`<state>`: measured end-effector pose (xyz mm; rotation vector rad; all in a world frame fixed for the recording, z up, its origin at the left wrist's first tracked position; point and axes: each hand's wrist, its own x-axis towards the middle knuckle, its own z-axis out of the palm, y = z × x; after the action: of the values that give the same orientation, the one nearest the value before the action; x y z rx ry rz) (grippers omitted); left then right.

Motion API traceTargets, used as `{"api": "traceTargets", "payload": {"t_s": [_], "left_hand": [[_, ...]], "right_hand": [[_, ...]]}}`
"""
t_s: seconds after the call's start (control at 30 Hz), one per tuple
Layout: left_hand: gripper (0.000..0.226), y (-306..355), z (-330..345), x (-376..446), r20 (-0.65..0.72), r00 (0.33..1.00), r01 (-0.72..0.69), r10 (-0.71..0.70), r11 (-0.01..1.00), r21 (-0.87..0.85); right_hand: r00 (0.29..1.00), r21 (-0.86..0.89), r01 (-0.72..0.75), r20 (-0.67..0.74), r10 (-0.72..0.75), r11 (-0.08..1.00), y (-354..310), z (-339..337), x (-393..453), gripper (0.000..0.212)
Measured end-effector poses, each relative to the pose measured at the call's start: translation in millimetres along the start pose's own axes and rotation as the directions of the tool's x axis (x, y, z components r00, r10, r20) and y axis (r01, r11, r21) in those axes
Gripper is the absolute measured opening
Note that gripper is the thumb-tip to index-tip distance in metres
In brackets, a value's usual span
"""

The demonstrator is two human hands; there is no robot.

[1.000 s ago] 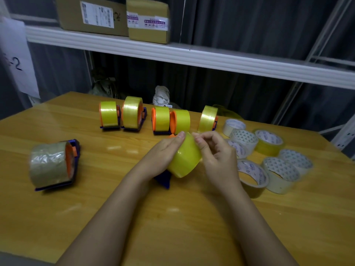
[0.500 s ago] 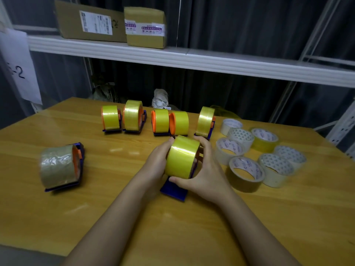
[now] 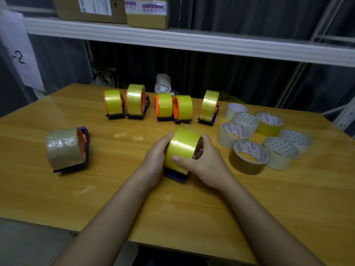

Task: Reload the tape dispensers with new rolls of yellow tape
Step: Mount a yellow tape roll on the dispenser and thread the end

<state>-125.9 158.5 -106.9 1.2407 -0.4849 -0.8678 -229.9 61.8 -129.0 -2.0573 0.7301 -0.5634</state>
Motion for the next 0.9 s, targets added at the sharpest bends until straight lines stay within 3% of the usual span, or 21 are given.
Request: {"api": "traceTargets", "payload": {"t_s": [0.1, 0.2, 0.37, 0.5, 0.67, 0.77, 0.9], "left_hand": [[0.037, 0, -2, 0, -0.008, 1.000, -0.009, 0.009, 1.000, -0.006], [0.045, -1, -1, 2, -0.023, 0.999, -0.031, 0.030, 0.999, -0.019], [0.036, -6, 0, 2, -0.068, 0.994, -0.083, 0.081, 0.996, -0.029], [0.033, -2, -1, 4, -0.090, 0.995, -0.050, 0.044, 0.997, -0.065], [0.030, -2, 0, 0, -0.109, 0.993, -0.047, 0.043, 0.999, -0.029], [0.030, -4, 1, -2, -0.092, 0.994, -0.061, 0.059, 0.998, -0.019], [0.032, -2, 3, -6, -0.075, 0.994, -0.080, 0.080, 0.997, 0.007]], "right_hand": [[0.999, 0.019, -0.031, 0.015, 0.031, 0.999, -4, 0, 1, 0.101], [0.998, 0.056, -0.051, 0.035, 0.049, 0.997, -3, 2, -1, 0.113], [0.993, 0.008, 0.074, 0.095, -0.075, 0.997, -3, -1, -11, 0.126], [0.997, -0.071, 0.071, -0.015, -0.072, 0.995, -9, 0, -8, 0.123], [0.998, -0.319, 0.016, -0.053, -0.035, 0.948, -11, 1, -13, 0.116], [0.997, -0.258, -0.062, -0.064, 0.047, 0.964, -11, 0, -14, 0.113], [0.996, -0.181, -0.077, -0.061, 0.067, 0.980, -12, -2, -12, 0.091]]}}
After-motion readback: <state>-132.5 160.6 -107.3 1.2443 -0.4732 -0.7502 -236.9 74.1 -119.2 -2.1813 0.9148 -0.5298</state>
